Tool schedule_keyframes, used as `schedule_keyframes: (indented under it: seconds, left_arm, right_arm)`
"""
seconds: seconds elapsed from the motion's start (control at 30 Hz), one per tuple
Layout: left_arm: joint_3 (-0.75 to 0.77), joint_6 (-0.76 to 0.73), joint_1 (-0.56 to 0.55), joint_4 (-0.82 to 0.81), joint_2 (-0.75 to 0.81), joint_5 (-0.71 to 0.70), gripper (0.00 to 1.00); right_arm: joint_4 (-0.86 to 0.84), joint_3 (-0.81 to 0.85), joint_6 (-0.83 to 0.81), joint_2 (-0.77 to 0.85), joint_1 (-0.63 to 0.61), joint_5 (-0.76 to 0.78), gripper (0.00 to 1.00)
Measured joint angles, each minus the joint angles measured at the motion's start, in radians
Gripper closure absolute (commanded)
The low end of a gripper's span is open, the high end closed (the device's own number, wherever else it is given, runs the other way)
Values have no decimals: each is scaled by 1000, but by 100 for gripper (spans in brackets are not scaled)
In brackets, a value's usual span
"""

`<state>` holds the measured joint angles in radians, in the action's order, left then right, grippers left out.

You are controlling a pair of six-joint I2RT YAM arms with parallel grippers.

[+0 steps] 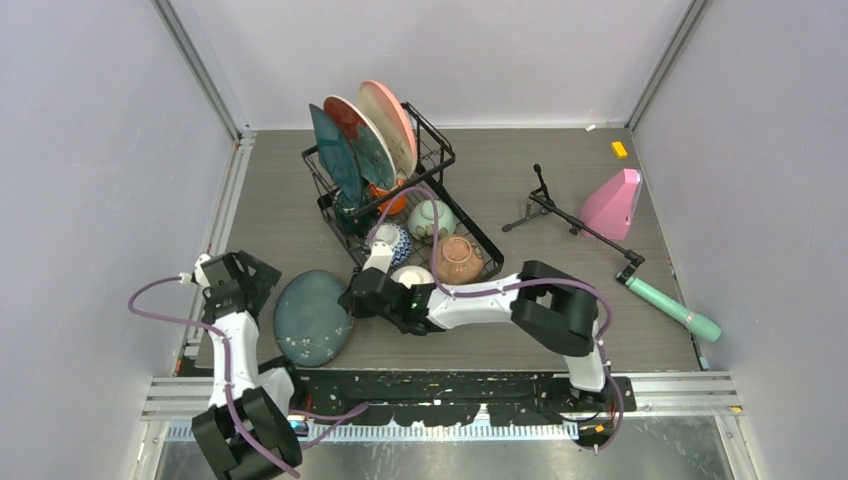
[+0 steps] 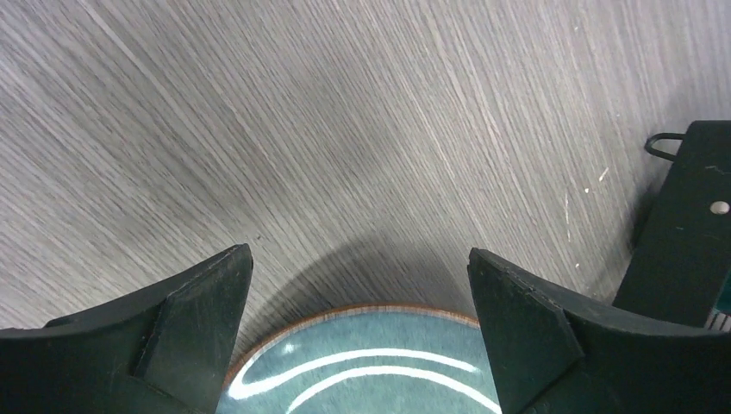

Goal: Load the mixed dishes into the dish rack
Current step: Pick up the plate from the corner of the board.

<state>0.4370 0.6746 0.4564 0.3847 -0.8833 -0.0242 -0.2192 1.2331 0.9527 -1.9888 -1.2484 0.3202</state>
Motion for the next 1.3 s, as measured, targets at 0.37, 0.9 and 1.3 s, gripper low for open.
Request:
schedule_keyframes:
  seconds: [0.37,0.9,1.3]
  left_arm:
    - [92,-22,0,66,66,-9,0]
    - [61,60,0,66,66,58,0]
    - [-16,164,0,-7,50,212,0]
  right_arm:
    - [168,-219,-296,372,16,-41,100]
    - [546,-249,-476,815,304,-467,100]
    - [925,-79,-696,868,496,-768,100]
